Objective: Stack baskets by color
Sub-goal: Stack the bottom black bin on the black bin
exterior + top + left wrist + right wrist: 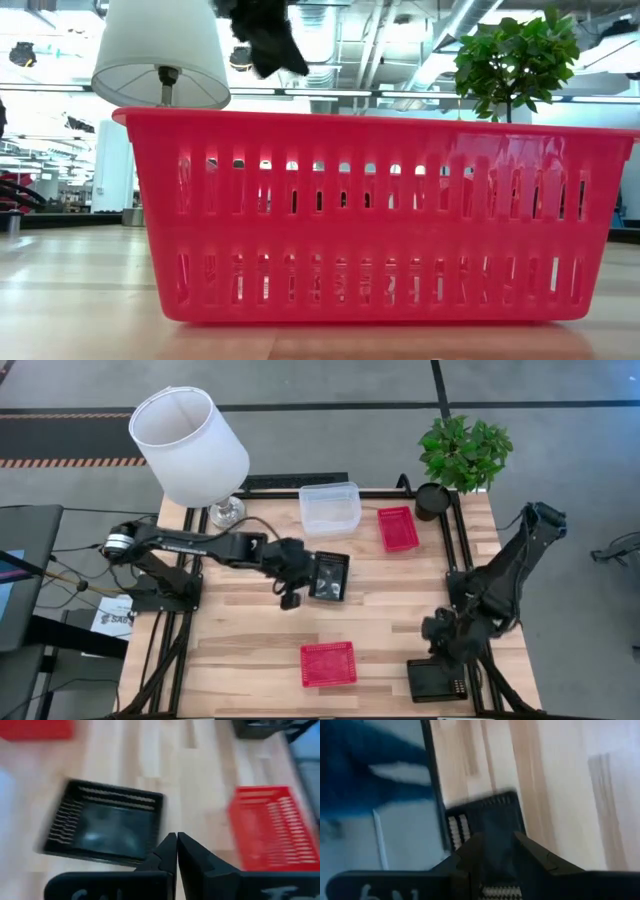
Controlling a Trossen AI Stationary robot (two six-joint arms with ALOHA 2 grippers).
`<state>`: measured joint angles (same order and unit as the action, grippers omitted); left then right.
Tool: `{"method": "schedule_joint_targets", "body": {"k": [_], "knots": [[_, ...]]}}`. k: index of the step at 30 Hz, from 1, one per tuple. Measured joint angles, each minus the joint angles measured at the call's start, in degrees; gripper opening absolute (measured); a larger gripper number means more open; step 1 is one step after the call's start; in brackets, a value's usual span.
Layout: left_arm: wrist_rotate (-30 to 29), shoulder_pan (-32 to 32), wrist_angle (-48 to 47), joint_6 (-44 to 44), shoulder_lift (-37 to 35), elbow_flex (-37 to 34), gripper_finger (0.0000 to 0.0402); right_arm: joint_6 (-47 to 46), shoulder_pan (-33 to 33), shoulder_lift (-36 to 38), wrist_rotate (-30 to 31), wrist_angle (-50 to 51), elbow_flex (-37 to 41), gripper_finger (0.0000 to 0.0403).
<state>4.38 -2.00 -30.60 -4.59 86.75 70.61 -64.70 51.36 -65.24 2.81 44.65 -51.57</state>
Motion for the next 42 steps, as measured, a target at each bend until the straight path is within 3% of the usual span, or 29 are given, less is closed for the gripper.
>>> {"method": "schedule_joint_targets", "body": {"k": [3, 8, 12, 17, 25, 30, 36, 42], "knots": [[1.9, -1.1, 4.0, -3.5, -3.6, -6.8, 0.0003, 1.5, 1.3, -3.0, -0.1, 1.2, 0.0, 0.0123], [-1.0, -2.5, 5.6, -5.4, -8.1, -12.8, 0.0041, 1.8, 0.4, -8.2, -3.5, 0.3, 0.0, 0.0148], [-2.2, -2.6, 6.2, -6.1, -9.1, -14.6, 0.0087, 5.2, -0.6, -12.0, -8.8, 0.6, 0.0, 0.0199], [-3.5, -2.6, 6.1, -5.6, -8.7, -14.7, 0.0130, 6.7, -0.4, -16.3, -8.5, 1.2, 0.0, 0.0253], [-6.8, -2.5, 6.1, -3.5, -8.7, -14.7, 0.0144, 7.6, -0.4, -24.2, -7.4, 0.8, 0.0, 0.0254], [-6.8, -2.5, 5.9, -3.2, -8.7, -14.7, 0.0144, 5.9, -0.5, -26.8, -7.3, -1.0, 0.0, 0.0205], [-6.8, -2.5, 5.6, -5.1, -8.7, -14.7, 0.0144, -1.4, -1.3, -24.7, -7.5, 2.9, 0.0, 0.0031], [-7.5, -2.5, 3.3, -8.2, -9.9, -14.7, 0.0144, -7.1, -4.5, -16.4, -3.3, 5.2, 0.0, 0.0010]]}}
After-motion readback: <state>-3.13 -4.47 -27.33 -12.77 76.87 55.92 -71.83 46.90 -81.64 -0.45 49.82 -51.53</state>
